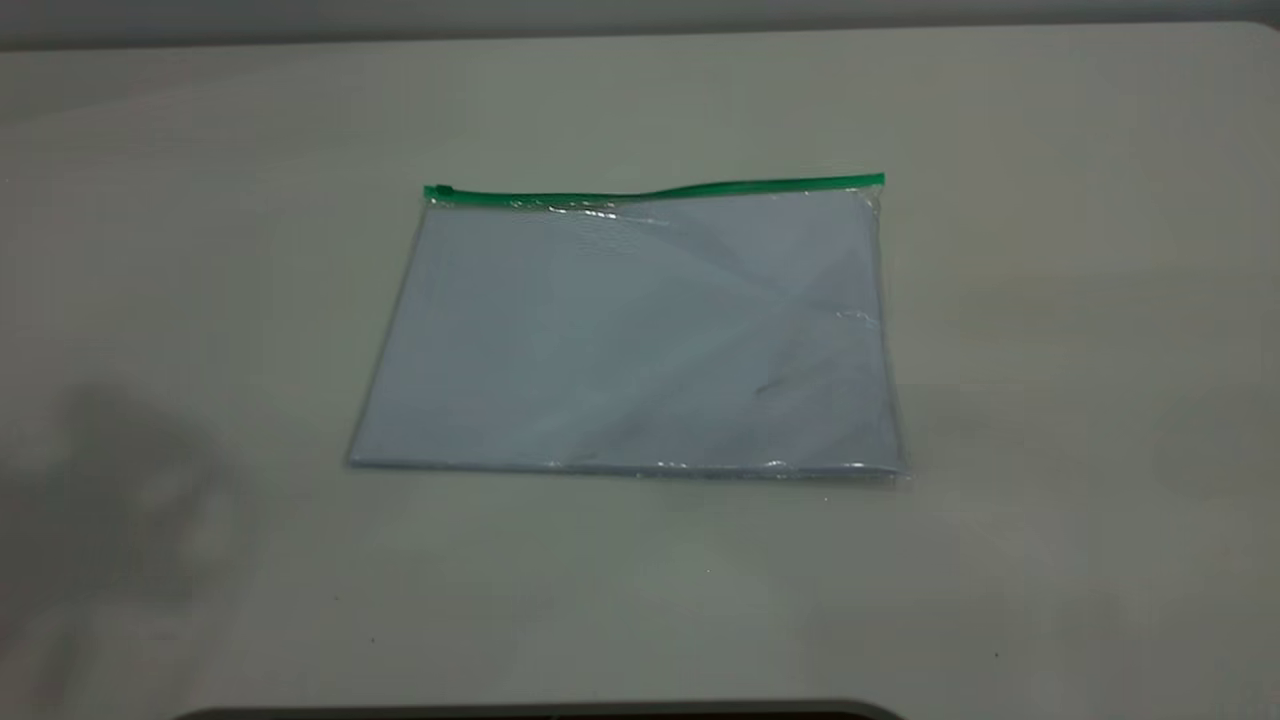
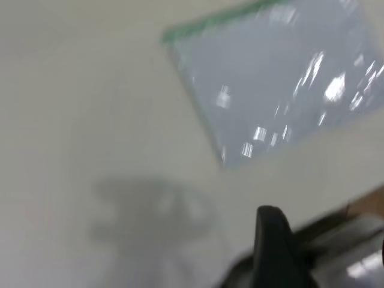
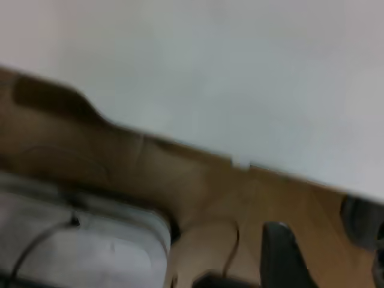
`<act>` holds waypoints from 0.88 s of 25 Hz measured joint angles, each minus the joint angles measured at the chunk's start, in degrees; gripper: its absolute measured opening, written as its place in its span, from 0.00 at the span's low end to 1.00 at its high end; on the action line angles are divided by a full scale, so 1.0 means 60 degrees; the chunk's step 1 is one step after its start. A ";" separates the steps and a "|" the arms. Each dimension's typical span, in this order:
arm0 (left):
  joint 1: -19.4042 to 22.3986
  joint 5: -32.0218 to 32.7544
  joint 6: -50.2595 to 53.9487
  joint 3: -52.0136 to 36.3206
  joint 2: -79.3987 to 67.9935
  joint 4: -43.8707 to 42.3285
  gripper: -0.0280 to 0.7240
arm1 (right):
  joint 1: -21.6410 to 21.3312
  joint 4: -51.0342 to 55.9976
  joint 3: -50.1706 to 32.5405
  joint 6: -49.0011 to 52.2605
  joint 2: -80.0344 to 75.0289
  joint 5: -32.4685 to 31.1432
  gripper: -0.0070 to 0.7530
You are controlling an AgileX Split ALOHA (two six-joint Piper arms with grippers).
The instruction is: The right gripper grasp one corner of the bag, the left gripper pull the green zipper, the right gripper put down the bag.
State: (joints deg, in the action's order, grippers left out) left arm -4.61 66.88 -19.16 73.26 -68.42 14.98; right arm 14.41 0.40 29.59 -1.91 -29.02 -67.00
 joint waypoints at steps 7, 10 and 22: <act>0.0000 0.0000 0.1516 -0.3997 0.2523 -0.1061 0.67 | 0.0000 -0.0187 -0.0344 0.0000 0.0162 0.0632 0.54; 0.0000 -0.0012 0.1594 -0.5365 0.3729 -0.1478 0.67 | 0.0000 -0.0187 -0.0344 0.0000 0.0162 0.0632 0.54; 0.0000 -0.0421 0.1901 -0.7557 0.7833 -0.2044 0.67 | 0.0000 -0.0195 -0.0346 0.0000 0.0162 0.0632 0.56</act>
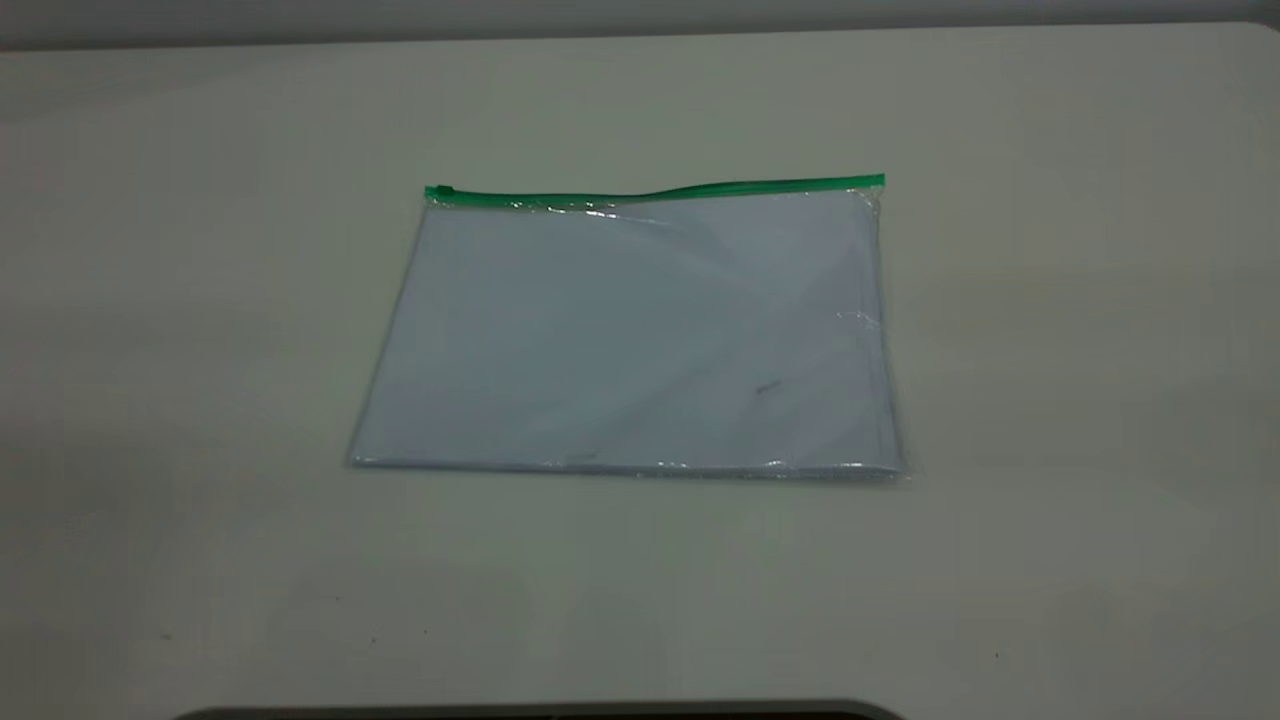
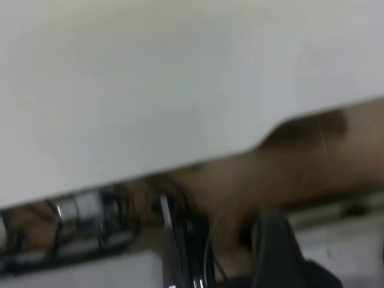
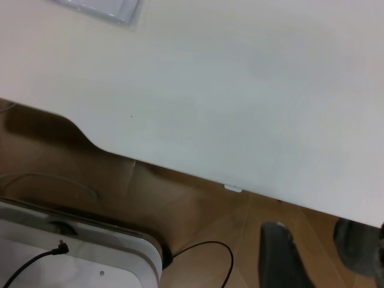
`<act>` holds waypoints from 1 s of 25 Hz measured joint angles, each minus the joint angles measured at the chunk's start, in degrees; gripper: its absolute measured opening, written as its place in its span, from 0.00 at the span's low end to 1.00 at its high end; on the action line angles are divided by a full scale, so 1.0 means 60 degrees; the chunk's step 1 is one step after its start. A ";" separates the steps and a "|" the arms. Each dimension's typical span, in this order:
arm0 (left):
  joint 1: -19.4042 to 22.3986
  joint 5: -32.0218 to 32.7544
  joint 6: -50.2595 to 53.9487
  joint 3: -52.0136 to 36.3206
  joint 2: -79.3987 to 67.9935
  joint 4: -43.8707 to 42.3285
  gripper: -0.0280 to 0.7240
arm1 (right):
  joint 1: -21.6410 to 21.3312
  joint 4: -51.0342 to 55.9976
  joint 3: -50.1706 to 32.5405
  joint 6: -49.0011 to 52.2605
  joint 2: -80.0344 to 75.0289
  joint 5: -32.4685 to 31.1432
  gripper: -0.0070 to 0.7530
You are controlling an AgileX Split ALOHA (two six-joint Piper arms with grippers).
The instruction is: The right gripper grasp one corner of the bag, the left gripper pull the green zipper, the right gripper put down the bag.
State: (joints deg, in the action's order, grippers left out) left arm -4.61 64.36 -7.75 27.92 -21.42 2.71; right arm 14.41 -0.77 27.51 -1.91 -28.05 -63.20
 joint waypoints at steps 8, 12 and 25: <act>0.0000 -0.0007 -0.0003 -0.0011 0.2074 -0.0008 0.67 | -0.0012 0.0000 0.0000 0.0000 0.0081 0.0009 0.56; 0.0000 0.0033 0.0005 -0.0011 0.2793 -0.0009 0.67 | -0.1075 0.0128 -0.0008 0.0000 0.1141 -0.0001 0.56; 0.0260 0.0076 0.0026 -0.0011 0.3357 -0.0037 0.67 | -0.2503 0.0128 -0.0008 0.0000 0.4829 -0.0183 0.55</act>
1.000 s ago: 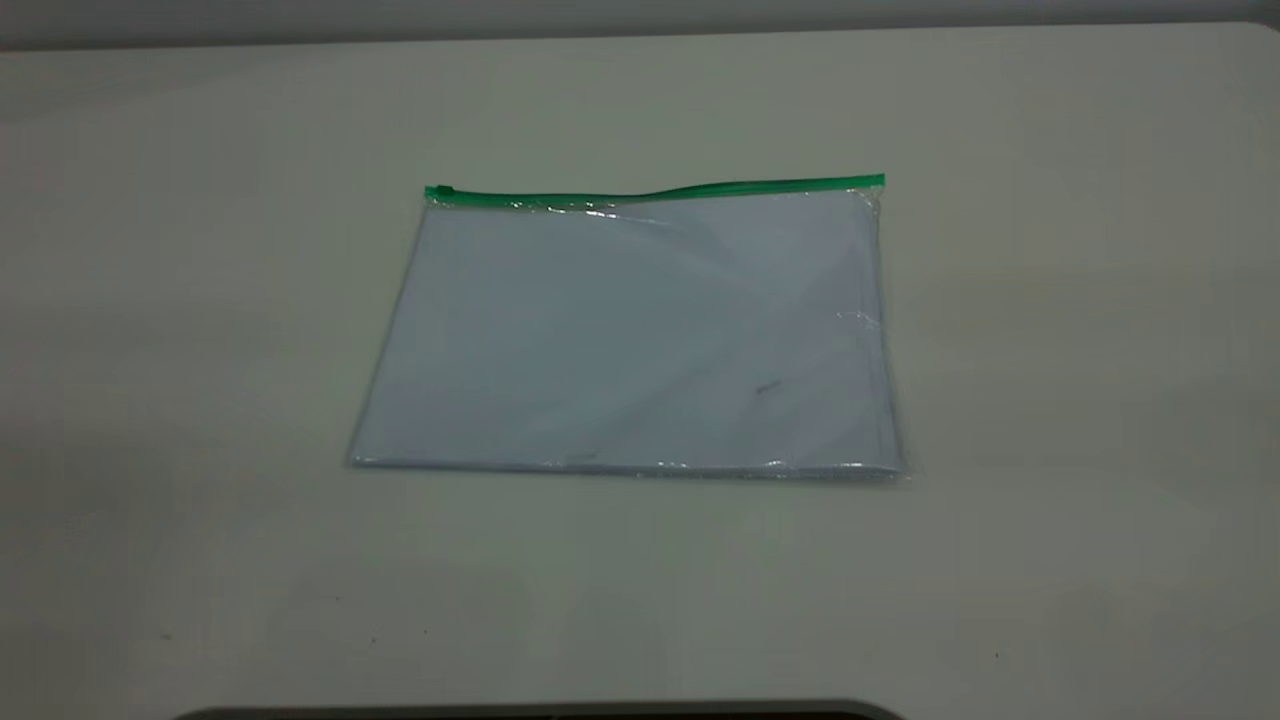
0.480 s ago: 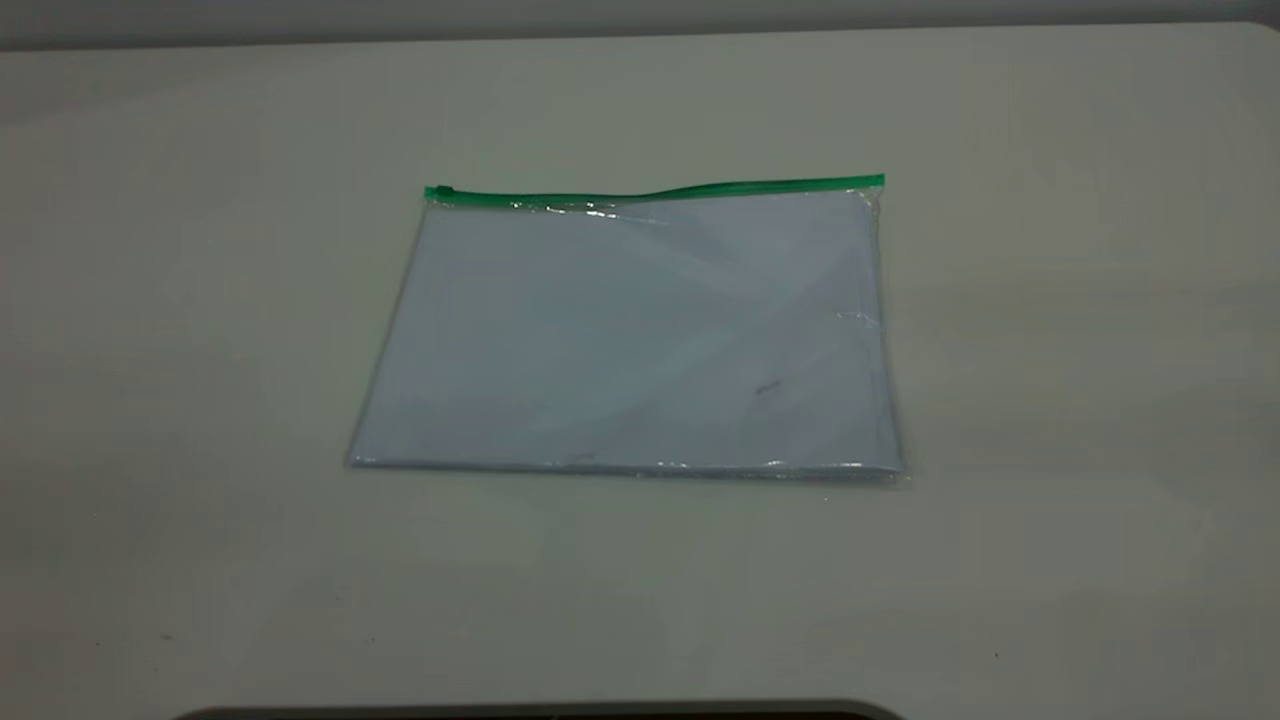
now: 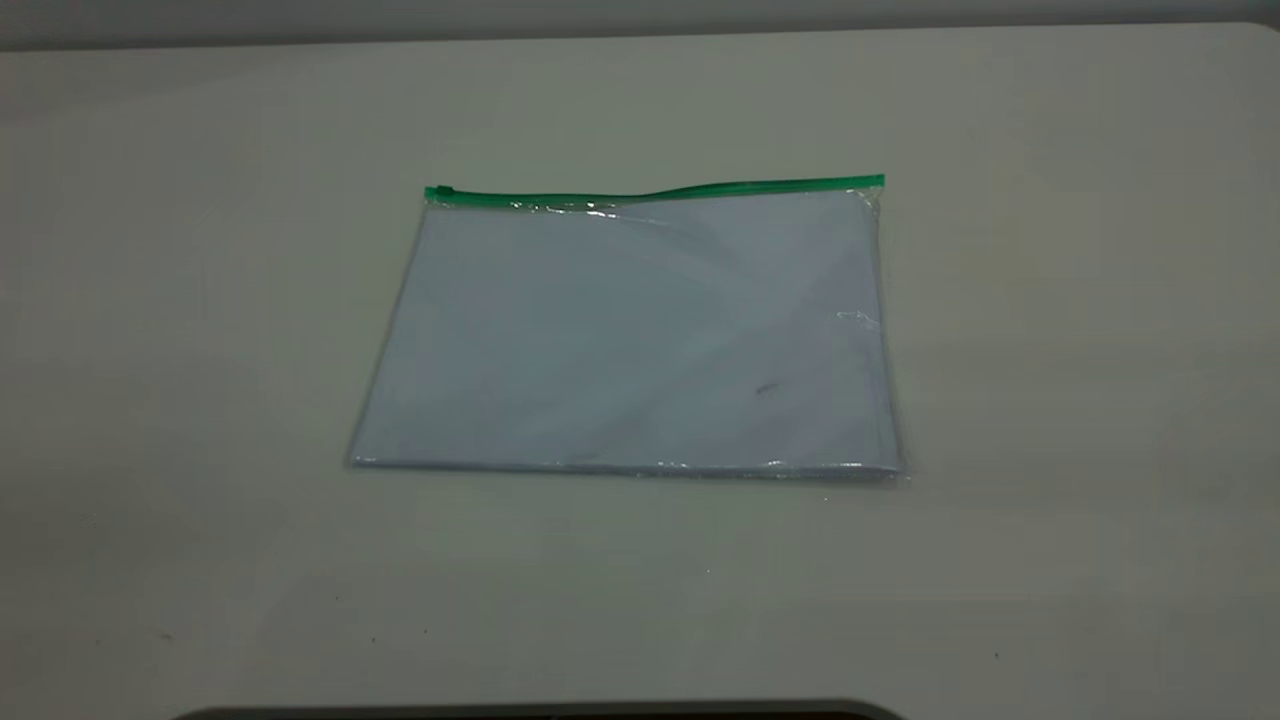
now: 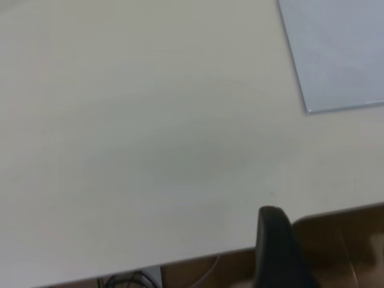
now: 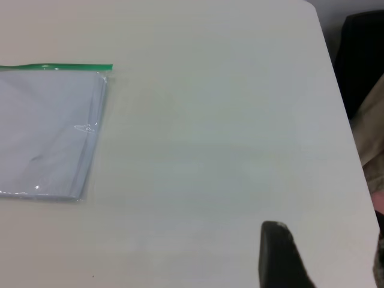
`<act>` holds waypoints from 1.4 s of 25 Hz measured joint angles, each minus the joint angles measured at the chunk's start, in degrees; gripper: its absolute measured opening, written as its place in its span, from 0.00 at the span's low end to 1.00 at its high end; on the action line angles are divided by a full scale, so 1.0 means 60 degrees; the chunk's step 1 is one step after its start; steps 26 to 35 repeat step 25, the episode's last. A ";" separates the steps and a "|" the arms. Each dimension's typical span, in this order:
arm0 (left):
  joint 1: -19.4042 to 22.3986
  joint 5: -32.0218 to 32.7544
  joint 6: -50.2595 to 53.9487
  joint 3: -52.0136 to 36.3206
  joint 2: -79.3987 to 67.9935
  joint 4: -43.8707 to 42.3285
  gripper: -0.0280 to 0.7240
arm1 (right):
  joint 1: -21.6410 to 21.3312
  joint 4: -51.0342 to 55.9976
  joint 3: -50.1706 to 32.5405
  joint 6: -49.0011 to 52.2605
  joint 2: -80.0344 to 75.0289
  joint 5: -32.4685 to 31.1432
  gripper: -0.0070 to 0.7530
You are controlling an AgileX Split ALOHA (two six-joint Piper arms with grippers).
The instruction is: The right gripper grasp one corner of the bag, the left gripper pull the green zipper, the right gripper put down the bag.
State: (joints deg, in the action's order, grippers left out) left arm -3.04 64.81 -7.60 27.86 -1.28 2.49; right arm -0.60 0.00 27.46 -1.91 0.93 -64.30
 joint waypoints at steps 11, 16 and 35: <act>0.0343 0.0032 0.0000 0.0000 0.0396 -0.0012 0.67 | 0.0000 0.0000 0.0000 0.0000 0.0000 -0.0007 0.55; 0.0374 0.0032 0.0000 0.0000 0.0396 -0.0012 0.67 | 0.0000 0.0051 0.0000 0.0000 0.0000 -0.0017 0.55; 0.0374 0.0032 0.0020 0.0000 0.0396 -0.0012 0.67 | 0.0000 0.0051 0.0000 0.0000 0.0000 -0.0017 0.55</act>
